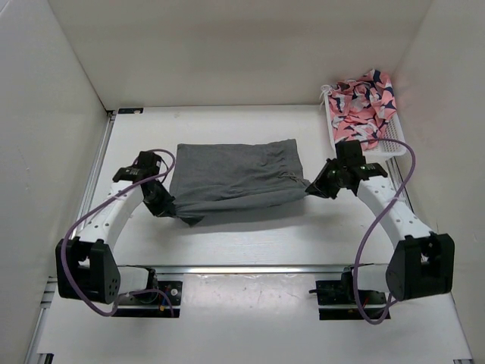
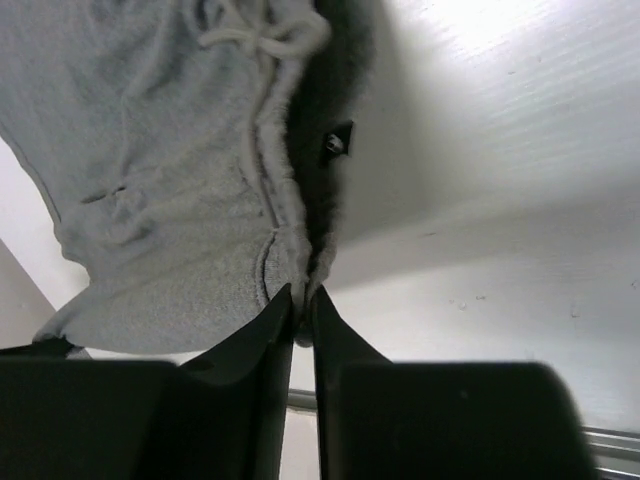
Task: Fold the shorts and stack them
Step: Flatten the shorts out
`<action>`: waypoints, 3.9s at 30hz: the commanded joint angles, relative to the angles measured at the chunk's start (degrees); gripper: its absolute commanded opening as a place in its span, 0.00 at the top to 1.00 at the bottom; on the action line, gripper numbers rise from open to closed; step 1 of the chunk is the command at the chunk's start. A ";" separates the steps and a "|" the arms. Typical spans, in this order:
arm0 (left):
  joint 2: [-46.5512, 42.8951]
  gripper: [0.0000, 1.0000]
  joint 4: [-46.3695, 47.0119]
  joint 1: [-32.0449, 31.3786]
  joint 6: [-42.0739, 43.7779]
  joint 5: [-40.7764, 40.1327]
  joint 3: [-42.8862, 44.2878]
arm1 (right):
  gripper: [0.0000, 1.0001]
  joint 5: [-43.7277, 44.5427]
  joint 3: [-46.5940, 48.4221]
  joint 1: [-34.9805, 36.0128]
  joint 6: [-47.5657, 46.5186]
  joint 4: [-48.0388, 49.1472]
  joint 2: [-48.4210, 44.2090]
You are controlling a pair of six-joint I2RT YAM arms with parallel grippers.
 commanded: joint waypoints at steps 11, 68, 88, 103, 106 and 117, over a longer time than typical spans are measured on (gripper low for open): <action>5.38 0.90 2.49 -0.34 3.00 -1.83 3.90 | 0.54 2.50 3.55 -0.32 -1.18 1.66 9.87; 8.99 0.90 3.02 -2.71 3.44 -1.31 6.01 | 0.48 12.71 25.87 6.00 -9.97 1.75 32.01; 9.52 0.90 3.02 -3.76 3.44 -1.30 7.07 | 0.27 13.87 -9.02 7.67 -2.05 5.96 -3.33; 11.19 0.90 3.02 -4.29 2.91 -1.30 7.07 | 0.21 2.24 -14.22 8.29 1.45 28.11 8.00; 11.19 0.90 3.02 -4.29 2.91 -1.30 7.07 | 0.26 3.47 -12.73 8.29 1.46 29.60 10.90; 11.19 0.90 3.02 -4.29 3.44 -1.30 6.54 | 0.61 11.56 -12.72 8.29 0.93 31.28 14.50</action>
